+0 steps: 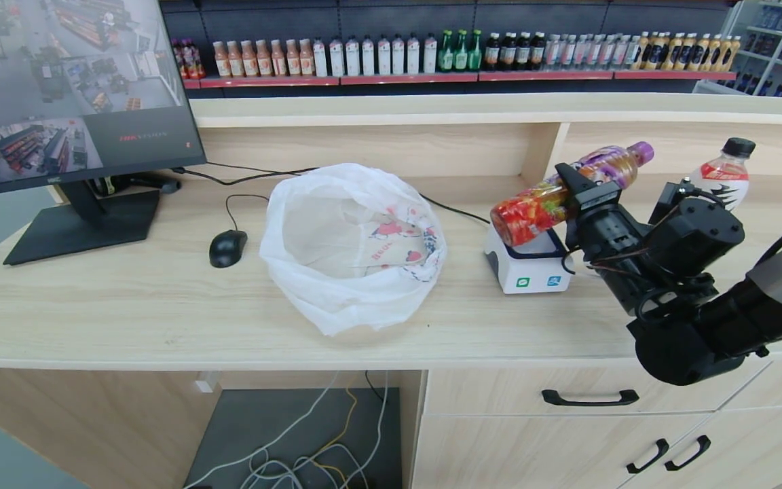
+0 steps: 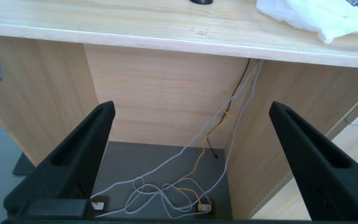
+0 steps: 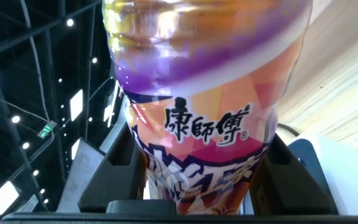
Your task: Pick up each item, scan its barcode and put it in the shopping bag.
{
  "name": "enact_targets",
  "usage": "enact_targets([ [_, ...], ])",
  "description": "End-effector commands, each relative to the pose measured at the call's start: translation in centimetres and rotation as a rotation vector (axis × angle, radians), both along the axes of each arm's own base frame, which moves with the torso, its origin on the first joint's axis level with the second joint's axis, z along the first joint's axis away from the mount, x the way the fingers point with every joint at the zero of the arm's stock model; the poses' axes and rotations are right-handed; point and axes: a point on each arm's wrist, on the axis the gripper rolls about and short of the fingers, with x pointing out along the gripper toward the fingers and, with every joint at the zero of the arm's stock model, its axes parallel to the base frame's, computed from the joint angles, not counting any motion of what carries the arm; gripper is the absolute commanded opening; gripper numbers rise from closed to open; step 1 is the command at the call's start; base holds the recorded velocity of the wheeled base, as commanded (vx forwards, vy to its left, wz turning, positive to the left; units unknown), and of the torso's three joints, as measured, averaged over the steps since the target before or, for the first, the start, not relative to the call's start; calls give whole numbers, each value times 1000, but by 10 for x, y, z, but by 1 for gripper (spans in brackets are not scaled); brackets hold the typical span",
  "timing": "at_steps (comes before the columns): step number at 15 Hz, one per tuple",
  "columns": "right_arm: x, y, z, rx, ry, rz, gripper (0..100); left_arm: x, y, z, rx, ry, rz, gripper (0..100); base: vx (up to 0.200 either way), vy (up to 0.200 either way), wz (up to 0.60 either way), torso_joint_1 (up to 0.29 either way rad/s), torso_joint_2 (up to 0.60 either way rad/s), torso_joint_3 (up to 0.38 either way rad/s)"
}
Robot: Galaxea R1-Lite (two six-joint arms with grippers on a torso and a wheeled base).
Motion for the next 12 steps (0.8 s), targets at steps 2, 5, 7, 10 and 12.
enact_targets([
  [2,0,5,9,-6,-37,7,0,0,0,0,0,0,1,100,0,0,0,0,0,0],
  [5,2,15,40,-116,-198,59,0,0,0,0,0,0,1,100,0,0,0,0,0,0],
  [7,1,16,47,-190,-245,63,0,0,0,0,0,0,1,100,0,0,0,0,0,0],
  [10,-7,23,54,-316,-315,46,0,0,0,0,0,0,1,100,0,0,0,0,0,0],
  [12,-17,35,57,-400,-356,27,0,0,0,0,0,0,1,100,0,0,0,0,0,0],
])
